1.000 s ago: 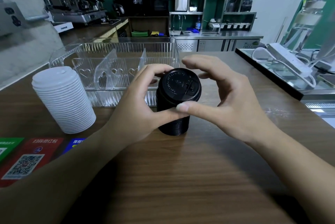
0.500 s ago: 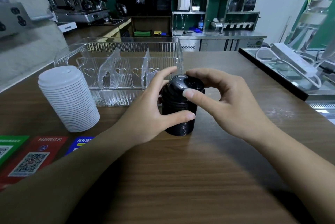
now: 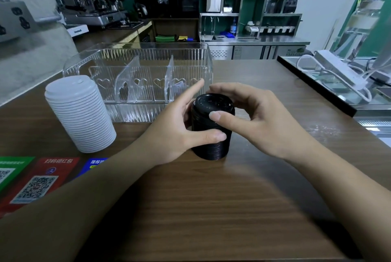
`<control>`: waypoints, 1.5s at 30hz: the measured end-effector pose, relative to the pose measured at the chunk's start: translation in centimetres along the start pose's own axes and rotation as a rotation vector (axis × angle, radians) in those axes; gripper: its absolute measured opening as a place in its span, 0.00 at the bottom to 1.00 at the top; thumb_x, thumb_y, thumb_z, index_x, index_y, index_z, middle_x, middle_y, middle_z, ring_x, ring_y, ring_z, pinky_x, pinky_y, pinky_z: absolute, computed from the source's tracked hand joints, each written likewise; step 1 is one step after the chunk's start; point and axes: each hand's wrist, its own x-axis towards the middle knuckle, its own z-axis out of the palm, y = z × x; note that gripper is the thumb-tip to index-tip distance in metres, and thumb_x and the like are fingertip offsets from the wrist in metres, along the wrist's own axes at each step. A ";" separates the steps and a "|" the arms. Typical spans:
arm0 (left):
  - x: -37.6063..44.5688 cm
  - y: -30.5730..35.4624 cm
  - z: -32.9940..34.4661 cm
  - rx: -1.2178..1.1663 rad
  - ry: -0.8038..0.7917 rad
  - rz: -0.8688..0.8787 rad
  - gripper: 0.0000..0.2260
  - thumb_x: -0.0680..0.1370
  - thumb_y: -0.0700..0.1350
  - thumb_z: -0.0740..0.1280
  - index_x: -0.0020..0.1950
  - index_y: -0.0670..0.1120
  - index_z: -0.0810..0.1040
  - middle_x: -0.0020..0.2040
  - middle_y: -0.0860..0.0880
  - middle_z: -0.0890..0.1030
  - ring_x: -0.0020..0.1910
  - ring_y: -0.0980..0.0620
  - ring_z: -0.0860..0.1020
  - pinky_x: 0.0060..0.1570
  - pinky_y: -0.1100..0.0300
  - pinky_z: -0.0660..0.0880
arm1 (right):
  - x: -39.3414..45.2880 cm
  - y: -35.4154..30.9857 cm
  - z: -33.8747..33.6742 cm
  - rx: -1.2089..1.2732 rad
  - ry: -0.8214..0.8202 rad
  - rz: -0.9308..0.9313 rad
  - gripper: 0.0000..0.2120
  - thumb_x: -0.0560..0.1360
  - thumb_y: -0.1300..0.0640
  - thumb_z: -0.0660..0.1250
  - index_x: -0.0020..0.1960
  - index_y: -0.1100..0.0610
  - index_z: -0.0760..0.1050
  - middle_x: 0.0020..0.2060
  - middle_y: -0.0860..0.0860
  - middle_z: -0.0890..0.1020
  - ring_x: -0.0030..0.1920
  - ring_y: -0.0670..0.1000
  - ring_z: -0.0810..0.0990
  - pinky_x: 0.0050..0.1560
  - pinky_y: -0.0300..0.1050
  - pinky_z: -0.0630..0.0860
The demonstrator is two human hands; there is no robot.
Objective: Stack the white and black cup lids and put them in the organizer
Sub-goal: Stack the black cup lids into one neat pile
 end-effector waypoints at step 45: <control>-13.1 3.1 -5.5 0.286 0.466 -0.164 0.23 0.78 0.62 0.82 0.67 0.52 0.86 0.61 0.57 0.89 0.60 0.61 0.87 0.67 0.53 0.85 | -6.2 -9.8 10.4 0.315 0.219 0.394 0.12 0.79 0.52 0.80 0.57 0.57 0.83 0.48 0.55 0.87 0.46 0.44 0.83 0.56 0.46 0.80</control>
